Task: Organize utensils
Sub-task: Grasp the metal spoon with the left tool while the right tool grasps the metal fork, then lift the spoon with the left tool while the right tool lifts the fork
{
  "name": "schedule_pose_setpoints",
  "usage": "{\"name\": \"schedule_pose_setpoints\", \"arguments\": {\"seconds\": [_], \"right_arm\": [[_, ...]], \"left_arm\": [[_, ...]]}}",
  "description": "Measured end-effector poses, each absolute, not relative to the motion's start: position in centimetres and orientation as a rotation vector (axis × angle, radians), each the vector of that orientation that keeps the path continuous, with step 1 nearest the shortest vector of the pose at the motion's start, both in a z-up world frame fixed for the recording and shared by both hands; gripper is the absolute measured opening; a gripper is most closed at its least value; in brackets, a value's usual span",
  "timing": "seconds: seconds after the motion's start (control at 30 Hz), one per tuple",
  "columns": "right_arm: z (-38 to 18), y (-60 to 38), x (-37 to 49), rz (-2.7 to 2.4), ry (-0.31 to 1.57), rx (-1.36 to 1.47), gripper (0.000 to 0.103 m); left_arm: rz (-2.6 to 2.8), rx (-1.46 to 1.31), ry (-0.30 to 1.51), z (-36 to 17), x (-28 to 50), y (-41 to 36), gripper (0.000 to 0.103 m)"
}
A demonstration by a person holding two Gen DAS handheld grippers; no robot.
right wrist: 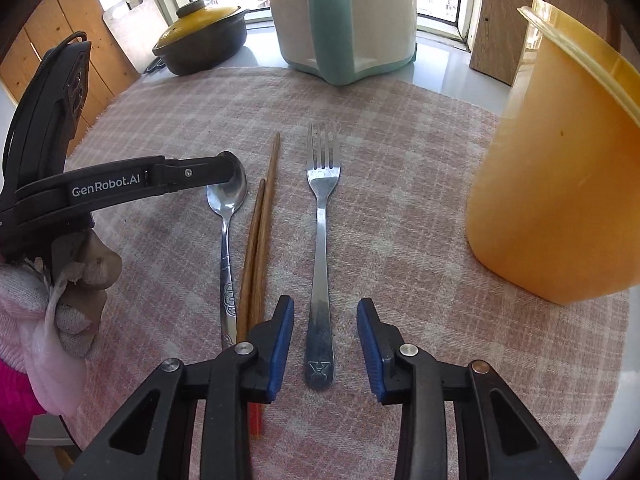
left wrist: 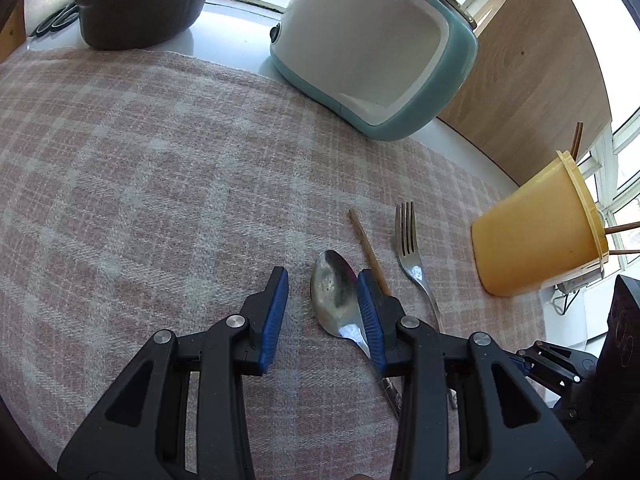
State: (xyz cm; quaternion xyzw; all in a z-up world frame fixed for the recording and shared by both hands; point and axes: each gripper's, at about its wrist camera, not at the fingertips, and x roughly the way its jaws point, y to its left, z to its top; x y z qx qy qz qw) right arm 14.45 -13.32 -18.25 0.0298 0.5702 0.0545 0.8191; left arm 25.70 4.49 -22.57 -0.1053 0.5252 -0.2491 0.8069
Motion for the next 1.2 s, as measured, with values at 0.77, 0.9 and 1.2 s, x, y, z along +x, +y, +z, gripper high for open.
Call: {"name": "schedule_pose_setpoints", "arguments": {"seconds": [0.77,0.9,1.2], "right_arm": [[-18.7,-12.4,13.9,0.163,1.263,-0.022,0.008],[-18.6,-12.6,12.6,0.169,1.270,-0.009,0.008],[-18.5,-13.0,8.6,0.186,1.285,0.040,0.008]], "left_arm": [[-0.598,-0.141,1.097,-23.1,24.8,3.9,0.005],[-0.601,-0.135,1.093,-22.9,24.3,4.2,0.005],[-0.655,-0.075,1.092,-22.7,21.6,4.0,0.004]]}}
